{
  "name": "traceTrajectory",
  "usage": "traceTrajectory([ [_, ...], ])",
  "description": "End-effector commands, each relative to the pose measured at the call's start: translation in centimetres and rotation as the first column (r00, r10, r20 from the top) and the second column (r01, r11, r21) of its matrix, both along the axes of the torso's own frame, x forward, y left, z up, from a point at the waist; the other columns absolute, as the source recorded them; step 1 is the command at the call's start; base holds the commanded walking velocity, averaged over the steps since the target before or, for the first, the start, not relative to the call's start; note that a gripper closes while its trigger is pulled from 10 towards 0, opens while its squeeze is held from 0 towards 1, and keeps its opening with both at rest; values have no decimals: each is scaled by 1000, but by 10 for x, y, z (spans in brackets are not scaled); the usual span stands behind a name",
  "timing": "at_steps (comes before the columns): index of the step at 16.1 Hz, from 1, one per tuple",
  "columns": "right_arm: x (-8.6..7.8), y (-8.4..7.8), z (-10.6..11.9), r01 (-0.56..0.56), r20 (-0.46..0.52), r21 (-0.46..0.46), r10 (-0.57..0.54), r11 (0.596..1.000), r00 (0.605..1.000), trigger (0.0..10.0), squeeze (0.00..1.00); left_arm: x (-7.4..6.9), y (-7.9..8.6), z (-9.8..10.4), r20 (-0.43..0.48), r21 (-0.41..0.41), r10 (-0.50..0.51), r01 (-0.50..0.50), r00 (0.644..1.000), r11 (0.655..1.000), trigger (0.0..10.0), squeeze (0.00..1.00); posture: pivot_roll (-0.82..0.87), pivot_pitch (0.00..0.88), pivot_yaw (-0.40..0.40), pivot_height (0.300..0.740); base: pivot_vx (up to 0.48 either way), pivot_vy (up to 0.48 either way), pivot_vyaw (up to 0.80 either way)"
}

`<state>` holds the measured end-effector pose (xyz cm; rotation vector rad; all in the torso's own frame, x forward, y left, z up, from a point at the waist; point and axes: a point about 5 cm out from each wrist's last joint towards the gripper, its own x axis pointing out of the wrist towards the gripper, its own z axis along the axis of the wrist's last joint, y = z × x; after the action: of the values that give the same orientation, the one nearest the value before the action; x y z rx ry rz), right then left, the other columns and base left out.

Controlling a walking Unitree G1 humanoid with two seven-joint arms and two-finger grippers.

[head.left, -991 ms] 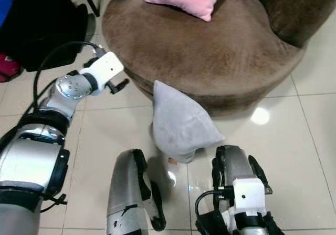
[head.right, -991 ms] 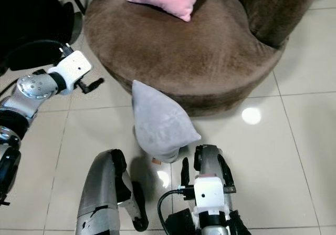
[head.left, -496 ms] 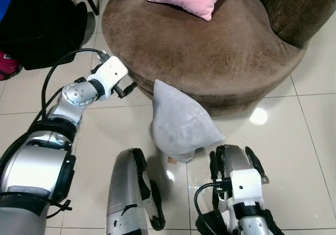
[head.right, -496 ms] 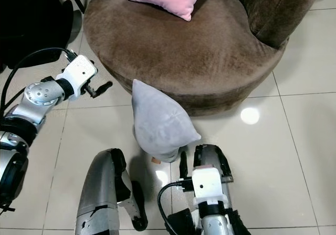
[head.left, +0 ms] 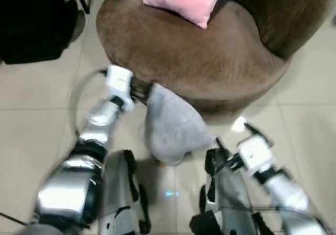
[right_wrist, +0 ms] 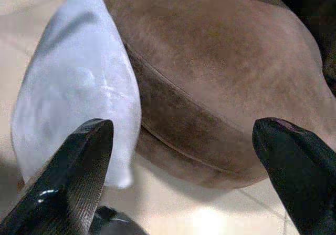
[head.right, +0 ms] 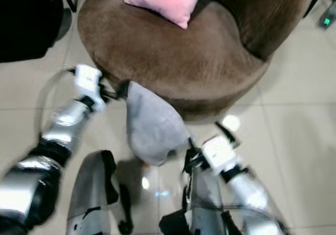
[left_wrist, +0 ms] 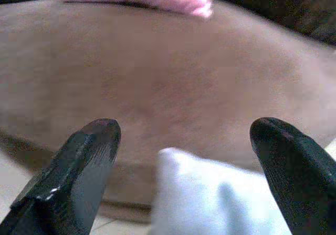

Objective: Move the pillow to the sofa from floor

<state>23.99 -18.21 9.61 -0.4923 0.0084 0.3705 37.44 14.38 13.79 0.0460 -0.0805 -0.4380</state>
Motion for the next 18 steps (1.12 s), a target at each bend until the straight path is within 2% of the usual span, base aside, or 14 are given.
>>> traceTrajectory([
  [1, 1, -11, -8, -11, -68, -6, 10, 1000, 998, 10000, 0, -4, -2, -2, 20, -28, 12, -11, 1000, 1000, 10000, 0, -46, 255, -46, 525, 0, 0, 0],
  [4, 25, -28, -2, -93, -98, -97, 84, 991, 992, 10000, 0, -16, -19, -9, 30, -74, -20, 22, 999, 997, 10000, 0, -30, 261, -93, 525, 0, 0, 0],
  [6, 42, -42, -3, -139, -142, -169, 116, 976, 983, 10000, 0, -23, -22, -7, 43, -118, 5, 0, 999, 993, 10000, 0, -18, 271, -124, 525, 0, 0, 0],
  [7, 46, -43, -5, -174, -161, -191, 144, 966, 976, 10000, 0, -26, -24, -6, 47, -126, 7, -1, 999, 992, 10000, 0, -13, 275, -140, 525, 0, 0, 0],
  [8, 49, -42, -5, -191, -170, -199, 158, 961, 973, 10000, 0, -27, -25, -6, 51, -129, 9, -2, 999, 992, 10000, 0, -11, 276, -146, 525, 0, 0, 0],
  [12, 63, -29, -23, -355, -296, -264, 275, 897, 915, 10000, 0, -43, -33, 6, 91, -174, 41, -25, 995, 984, 10000, 0, 16, 316, -212, 525, 0, 0, 0],
  [13, 63, -29, -23, -357, -299, -262, 276, 896, 913, 10000, 0, -44, -34, 7, 92, -174, 41, -24, 995, 985, 10000, 0, 19, 320, -215, 525, 0, 0, 0],
  [18, 71, -4, -47, -418, -383, -275, 300, 866, 874, 10000, 0, -61, -32, 22, 111, -185, 77, -55, 991, 981, 10000, 0, 74, 367, -235, 525, 0, 0, 0],
])
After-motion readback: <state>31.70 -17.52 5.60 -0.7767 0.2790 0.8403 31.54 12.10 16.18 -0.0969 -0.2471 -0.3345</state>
